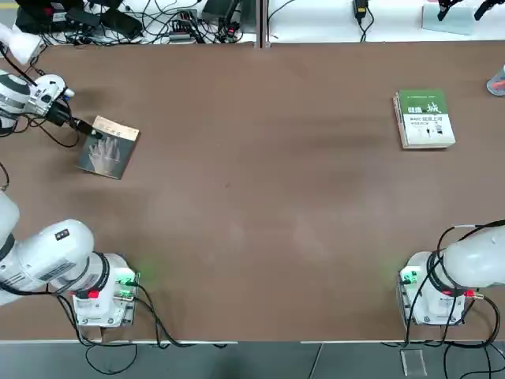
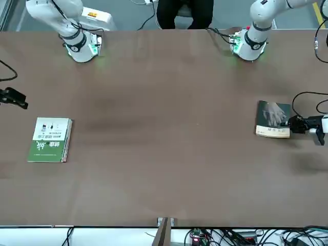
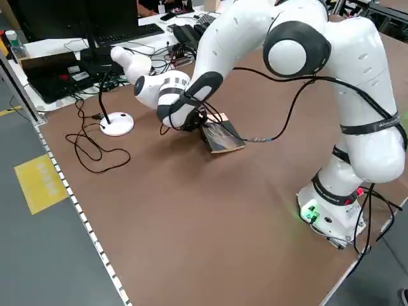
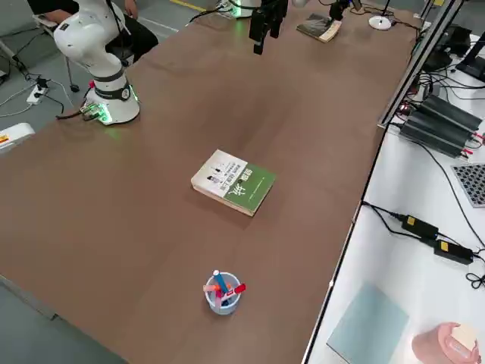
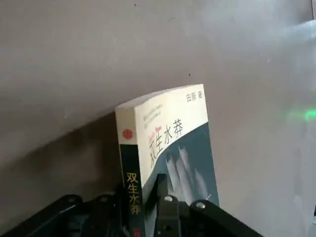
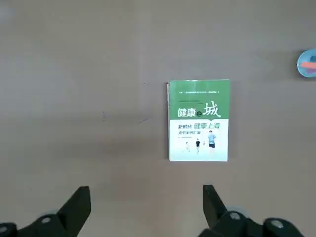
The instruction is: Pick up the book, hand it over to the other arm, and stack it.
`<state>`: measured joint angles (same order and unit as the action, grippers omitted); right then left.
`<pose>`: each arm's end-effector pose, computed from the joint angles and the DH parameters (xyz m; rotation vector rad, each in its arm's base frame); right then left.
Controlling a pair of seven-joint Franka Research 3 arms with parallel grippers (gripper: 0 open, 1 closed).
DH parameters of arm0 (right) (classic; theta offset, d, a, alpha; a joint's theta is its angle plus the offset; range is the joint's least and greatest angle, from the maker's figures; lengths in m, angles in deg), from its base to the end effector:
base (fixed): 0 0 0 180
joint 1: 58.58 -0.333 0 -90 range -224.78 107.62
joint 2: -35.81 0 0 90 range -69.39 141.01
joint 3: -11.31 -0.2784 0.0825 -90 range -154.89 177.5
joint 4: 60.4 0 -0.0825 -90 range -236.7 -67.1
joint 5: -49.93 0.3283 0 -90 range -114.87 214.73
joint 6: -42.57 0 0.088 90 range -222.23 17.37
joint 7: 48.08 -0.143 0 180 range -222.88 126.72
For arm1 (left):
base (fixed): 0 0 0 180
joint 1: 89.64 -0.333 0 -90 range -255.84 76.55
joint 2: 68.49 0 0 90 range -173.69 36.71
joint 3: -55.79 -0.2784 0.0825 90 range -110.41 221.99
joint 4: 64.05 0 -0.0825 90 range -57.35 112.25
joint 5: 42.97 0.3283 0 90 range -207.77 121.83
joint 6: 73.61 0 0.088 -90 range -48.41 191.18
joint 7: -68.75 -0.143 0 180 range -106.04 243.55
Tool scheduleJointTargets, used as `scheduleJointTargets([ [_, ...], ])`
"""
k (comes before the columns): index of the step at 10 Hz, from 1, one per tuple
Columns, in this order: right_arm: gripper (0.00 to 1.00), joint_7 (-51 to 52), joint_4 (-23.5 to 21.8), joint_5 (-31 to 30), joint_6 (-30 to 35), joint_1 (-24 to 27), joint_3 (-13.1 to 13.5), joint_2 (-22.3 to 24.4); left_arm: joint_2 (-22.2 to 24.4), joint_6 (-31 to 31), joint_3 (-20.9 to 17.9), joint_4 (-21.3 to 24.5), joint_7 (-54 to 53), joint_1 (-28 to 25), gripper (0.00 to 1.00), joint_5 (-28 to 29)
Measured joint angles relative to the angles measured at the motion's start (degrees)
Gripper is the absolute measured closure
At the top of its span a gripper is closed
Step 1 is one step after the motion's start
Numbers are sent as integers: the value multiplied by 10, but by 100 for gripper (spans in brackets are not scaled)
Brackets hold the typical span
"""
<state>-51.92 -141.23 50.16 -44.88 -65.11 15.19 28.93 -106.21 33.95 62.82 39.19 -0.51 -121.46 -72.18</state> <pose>0.5266 0.0270 0.5518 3.1371 -0.0316 -0.0063 0.4898 0.1661 0.1471 2.3147 -0.5508 -0.0235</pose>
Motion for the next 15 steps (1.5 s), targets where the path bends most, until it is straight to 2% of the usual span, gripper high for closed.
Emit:
scheduleJointTargets([
  [5, 0, 2, 0, -12, 2, -3, -4, 0, 0, -33, 0, -16, 4, 0, 96, 0],
  [10, 0, 26, 0, -13, 8, -3, -4, 0, 1, -142, 4, -93, 113, 15, 96, 0],
  [12, 0, 26, 1, -14, 7, -3, -4, 0, 5, -169, 19, -122, 173, 23, 96, 0],
  [15, 0, 26, 1, -15, -2, -3, -4, 0, 29, -176, 69, -135, 264, 26, 96, 0],
])
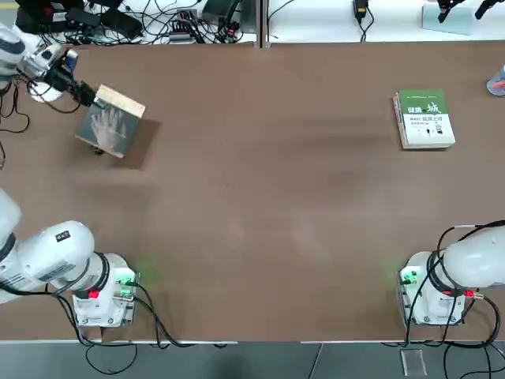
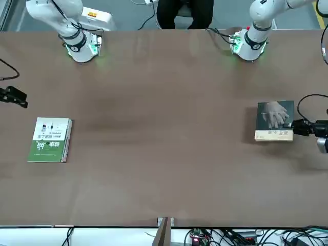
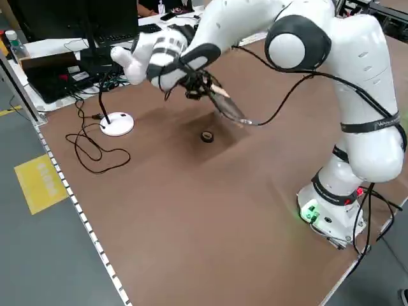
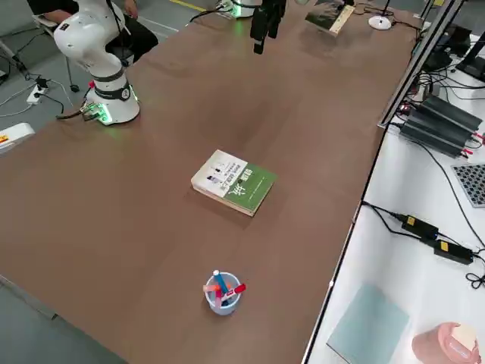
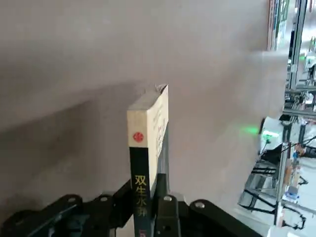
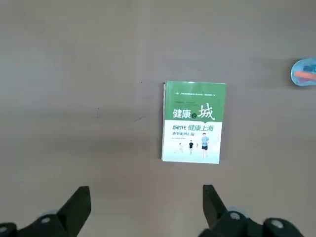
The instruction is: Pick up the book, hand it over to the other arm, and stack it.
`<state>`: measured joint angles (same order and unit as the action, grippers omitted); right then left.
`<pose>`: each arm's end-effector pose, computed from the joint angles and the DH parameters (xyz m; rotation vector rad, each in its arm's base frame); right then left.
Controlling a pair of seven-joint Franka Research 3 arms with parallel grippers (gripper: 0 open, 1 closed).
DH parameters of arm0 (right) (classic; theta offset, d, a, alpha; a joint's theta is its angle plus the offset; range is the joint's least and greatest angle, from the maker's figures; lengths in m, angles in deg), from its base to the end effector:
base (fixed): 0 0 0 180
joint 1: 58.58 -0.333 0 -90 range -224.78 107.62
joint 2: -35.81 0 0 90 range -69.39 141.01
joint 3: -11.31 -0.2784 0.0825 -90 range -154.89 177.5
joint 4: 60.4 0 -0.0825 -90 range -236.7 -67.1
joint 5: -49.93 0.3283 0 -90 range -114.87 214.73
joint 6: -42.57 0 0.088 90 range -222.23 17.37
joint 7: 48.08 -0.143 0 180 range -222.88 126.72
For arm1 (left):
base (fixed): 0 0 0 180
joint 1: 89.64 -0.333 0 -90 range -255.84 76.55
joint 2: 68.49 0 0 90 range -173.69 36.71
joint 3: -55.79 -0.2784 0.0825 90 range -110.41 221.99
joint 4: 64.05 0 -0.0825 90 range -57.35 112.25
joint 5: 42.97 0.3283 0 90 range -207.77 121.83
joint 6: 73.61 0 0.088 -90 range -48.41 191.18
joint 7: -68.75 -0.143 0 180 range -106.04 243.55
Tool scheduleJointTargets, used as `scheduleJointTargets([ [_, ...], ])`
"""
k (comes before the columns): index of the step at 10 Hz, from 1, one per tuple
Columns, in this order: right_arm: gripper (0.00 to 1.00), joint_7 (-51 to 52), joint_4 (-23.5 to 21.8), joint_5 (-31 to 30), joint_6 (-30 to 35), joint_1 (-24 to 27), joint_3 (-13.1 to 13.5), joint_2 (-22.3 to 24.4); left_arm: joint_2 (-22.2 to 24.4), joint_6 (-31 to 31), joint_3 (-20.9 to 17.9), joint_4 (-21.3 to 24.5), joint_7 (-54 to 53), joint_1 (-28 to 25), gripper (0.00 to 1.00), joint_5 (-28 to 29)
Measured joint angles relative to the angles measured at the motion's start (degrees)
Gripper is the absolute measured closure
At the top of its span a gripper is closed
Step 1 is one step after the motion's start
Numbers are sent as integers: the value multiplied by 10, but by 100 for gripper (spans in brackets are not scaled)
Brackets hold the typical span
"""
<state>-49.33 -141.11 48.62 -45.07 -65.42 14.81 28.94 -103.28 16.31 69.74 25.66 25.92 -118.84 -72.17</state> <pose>0.5270 0.0292 0.5531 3.1110 0.0559 0.0039 0.5453 0.0894 0.2619 2.2618 -0.3669 -0.2350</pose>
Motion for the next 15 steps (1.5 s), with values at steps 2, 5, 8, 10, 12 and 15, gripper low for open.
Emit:
scheduleJointTargets([
  [2, 0, 1, 0, 0, -4, 1, 0, 0, 21, -2, 35, 0, 40, 1, 96, 0],
  [5, 0, 4, 0, 0, -5, 1, 1, 0, 39, -5, 91, -4, 121, 1, 96, -4],
  [8, 0, 4, -1, 1, -8, -1, -1, 0, 42, -2, 168, -28, 271, 3, 96, -16],
  [10, 0, 3, -3, 1, -8, -4, -1, 0, 43, 21, 224, -44, 369, 9, 96, -17],
  [12, 0, 3, -6, 1, -8, -6, -2, -1, 44, 51, 261, -58, 445, 27, 96, -17],
  [15, 0, 3, -12, 1, -8, -8, -3, -1, 46, 93, 273, -72, 524, 78, 96, -18],
])
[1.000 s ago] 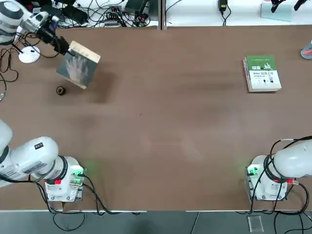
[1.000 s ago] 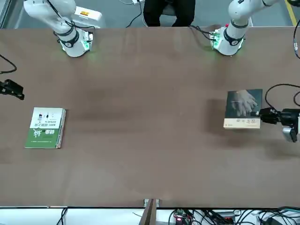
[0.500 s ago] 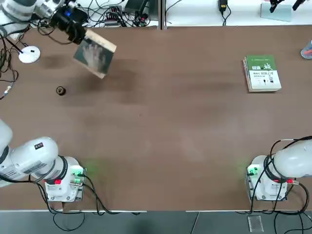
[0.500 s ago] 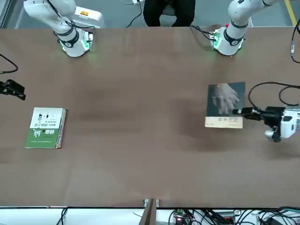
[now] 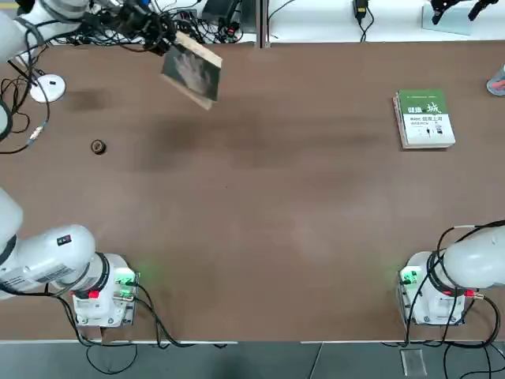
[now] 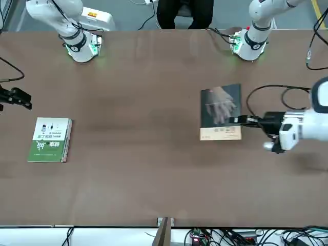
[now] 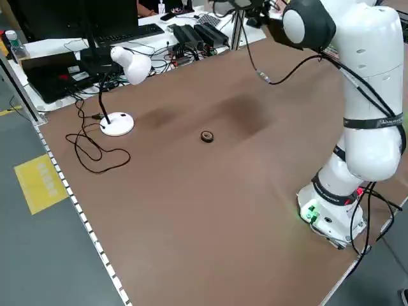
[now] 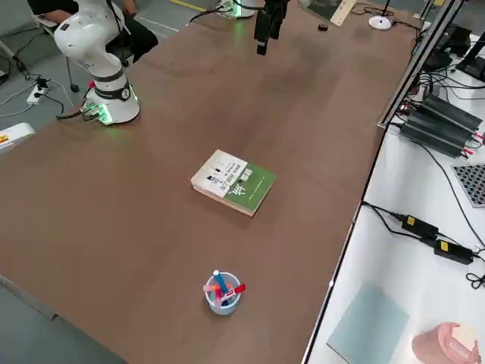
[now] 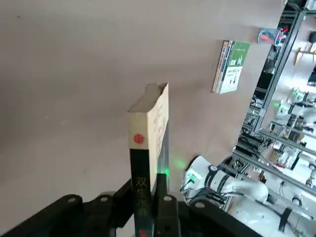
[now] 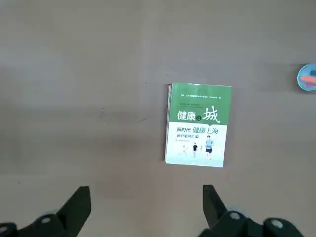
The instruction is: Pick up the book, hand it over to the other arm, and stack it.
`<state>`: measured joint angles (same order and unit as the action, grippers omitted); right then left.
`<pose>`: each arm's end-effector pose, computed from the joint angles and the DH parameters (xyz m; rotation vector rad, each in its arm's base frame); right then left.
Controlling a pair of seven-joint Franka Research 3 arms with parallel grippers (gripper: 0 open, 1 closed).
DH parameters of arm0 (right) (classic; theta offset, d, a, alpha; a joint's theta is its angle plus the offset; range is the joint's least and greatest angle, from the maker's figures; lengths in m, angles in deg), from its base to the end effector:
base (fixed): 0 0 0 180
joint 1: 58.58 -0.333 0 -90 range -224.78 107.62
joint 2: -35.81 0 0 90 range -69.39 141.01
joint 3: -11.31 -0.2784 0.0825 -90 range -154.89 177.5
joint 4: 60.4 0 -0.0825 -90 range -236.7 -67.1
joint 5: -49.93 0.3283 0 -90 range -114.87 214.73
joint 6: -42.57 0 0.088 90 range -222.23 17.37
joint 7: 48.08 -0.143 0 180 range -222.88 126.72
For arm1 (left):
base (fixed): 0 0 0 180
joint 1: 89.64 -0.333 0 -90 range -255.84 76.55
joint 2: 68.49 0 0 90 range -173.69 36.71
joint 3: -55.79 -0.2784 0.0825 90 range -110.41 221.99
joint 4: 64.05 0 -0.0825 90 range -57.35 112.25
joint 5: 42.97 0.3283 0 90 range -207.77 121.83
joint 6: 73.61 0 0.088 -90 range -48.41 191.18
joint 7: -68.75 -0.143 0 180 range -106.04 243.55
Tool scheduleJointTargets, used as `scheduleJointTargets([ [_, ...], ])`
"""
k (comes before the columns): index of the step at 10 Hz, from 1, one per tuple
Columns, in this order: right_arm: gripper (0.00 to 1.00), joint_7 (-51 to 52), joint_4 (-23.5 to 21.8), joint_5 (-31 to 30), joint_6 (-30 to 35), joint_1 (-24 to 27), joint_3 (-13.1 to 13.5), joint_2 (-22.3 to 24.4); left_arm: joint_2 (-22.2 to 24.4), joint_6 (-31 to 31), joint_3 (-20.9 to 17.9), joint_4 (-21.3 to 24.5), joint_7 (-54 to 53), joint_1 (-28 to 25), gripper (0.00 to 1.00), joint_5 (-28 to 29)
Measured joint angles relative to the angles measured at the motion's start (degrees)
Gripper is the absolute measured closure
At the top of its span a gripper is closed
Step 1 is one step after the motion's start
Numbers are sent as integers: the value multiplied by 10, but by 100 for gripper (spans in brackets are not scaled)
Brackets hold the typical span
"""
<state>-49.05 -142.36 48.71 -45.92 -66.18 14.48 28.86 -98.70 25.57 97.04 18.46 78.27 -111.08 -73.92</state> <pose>0.5277 0.0394 0.5446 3.1119 0.0938 -0.0090 0.5681 -0.1982 0.4251 2.2980 -0.0029 -0.3994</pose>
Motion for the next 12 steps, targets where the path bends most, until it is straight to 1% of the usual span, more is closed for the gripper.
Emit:
scheduleJointTargets([
  [5, 0, 0, -2, 0, -2, -1, -1, 0, 0, 55, 11, -25, 99, 75, 96, 0],
  [12, 0, 0, -3, 0, -2, -4, -2, 0, -1, 183, 12, -41, 197, 203, 96, -4],
])
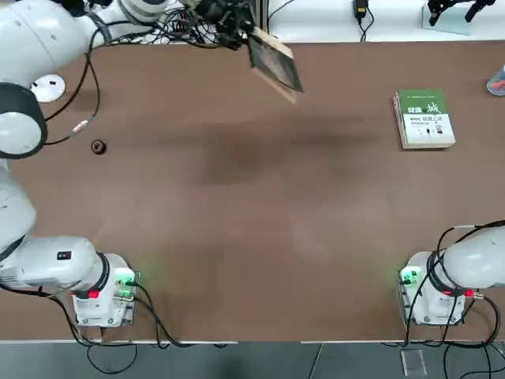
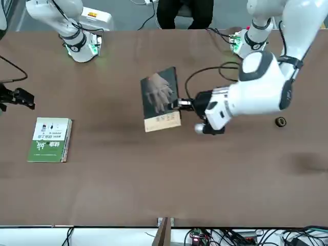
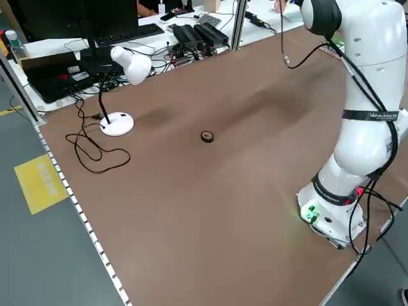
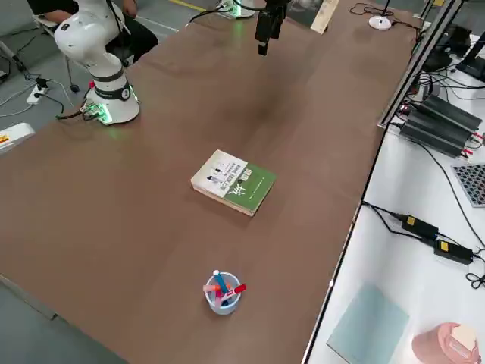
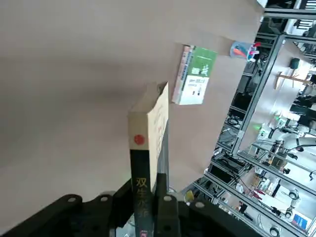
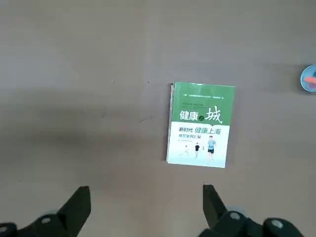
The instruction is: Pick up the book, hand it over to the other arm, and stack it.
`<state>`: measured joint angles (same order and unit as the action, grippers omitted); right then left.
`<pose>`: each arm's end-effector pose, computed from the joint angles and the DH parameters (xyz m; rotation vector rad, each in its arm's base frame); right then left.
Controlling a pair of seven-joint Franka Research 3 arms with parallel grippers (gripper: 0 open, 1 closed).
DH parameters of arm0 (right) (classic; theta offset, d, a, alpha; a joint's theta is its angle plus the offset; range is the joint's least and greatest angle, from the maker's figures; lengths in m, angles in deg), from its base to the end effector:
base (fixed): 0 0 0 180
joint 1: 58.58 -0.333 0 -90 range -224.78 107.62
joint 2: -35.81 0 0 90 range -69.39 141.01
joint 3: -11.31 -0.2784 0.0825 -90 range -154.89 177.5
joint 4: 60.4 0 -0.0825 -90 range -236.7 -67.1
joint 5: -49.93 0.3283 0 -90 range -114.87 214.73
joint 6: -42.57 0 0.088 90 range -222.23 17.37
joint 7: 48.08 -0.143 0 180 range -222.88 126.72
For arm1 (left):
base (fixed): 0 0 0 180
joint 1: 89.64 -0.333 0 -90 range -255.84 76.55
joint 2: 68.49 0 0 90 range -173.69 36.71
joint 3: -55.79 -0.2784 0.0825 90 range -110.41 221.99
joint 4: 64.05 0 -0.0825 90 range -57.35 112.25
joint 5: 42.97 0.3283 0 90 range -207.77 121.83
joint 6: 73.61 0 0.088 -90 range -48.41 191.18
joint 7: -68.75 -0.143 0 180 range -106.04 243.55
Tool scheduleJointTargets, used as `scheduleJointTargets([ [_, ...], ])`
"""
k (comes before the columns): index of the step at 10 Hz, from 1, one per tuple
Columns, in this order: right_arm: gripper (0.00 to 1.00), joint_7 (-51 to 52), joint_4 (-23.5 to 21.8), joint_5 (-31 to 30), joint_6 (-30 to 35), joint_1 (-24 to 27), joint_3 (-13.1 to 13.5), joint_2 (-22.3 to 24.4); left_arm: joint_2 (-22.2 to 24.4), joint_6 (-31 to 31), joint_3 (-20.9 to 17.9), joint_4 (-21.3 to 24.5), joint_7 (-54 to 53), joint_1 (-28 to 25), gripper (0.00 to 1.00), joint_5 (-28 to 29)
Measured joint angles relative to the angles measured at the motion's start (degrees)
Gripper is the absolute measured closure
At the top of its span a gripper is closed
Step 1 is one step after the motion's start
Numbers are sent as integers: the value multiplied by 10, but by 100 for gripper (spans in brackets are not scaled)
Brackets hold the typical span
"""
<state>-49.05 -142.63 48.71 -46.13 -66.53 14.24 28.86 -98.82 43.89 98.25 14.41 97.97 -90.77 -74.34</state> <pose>0.5275 0.0447 0.5430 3.1118 0.1100 -0.0105 0.5205 -0.3899 0.4752 2.2684 0.1258 -0.3336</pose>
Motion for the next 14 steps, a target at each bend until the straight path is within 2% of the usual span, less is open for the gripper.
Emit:
scheduleJointTargets([
  [3, 0, 0, 0, 0, 0, -1, 0, 0, -5, 31, -3, 0, 3, 33, 96, 0],
  [6, 0, 0, -1, 0, -7, -4, -1, 0, -19, 53, -3, -1, -9, 41, 96, 0],
  [10, 0, 0, -2, 2, -41, -8, -2, -7, -42, 103, -3, -1, -80, 61, 96, 0],
  [14, 0, 0, -5, 24, -102, -8, -4, -36, -73, 153, -3, -1, -184, 72, 96, 0],
])
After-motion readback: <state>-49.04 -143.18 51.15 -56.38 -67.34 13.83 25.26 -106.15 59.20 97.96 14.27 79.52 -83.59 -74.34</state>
